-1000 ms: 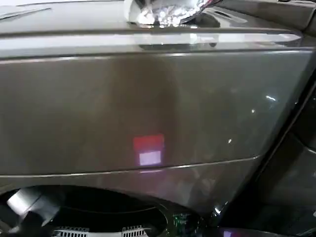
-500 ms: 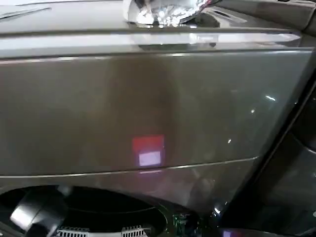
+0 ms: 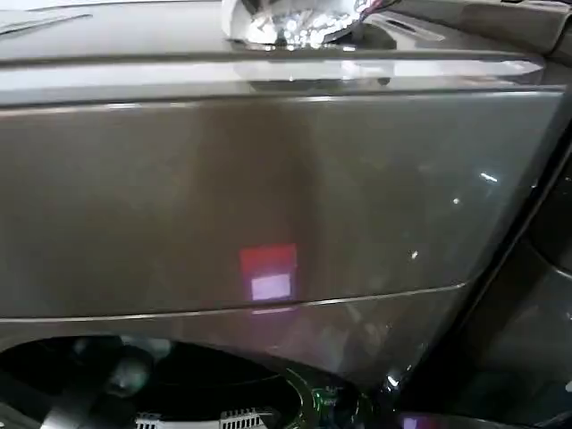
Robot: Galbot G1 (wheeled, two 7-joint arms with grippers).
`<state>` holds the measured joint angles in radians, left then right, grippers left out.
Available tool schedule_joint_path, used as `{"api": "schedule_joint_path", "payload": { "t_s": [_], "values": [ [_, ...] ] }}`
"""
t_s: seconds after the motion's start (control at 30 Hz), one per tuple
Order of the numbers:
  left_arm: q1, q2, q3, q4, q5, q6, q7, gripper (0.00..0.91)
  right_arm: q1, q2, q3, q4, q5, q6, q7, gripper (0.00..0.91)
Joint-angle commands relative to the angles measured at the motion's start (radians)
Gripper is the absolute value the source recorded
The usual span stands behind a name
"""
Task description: Grasp the clothes from the dryer.
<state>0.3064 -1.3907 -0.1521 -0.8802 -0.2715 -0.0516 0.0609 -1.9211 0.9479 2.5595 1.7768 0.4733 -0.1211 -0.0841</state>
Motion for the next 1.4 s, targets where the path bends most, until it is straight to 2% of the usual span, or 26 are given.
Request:
{"api": "schedule_joint_path", "payload": {
  "t_s": [0.03,0.43,1.4],
  "values": [
    [0.066,-0.069,-0.117,-0.090,-0.001,-0.068,-0.312,0.000,0.001,0.005,-0.005,0.005,0.014,0.005,0.004,0.907],
    [0.146,-0.086,-0.129,-0.178,0.120,-0.122,-0.379,0.000,0.002,0.007,0.000,0.006,0.022,0.012,0.009,0.907],
    [0.128,-0.096,-0.125,-0.160,0.126,-0.113,-0.378,0.000,-0.006,-0.004,0.024,-0.002,0.039,0.022,0.002,0.907]
  ]
}}
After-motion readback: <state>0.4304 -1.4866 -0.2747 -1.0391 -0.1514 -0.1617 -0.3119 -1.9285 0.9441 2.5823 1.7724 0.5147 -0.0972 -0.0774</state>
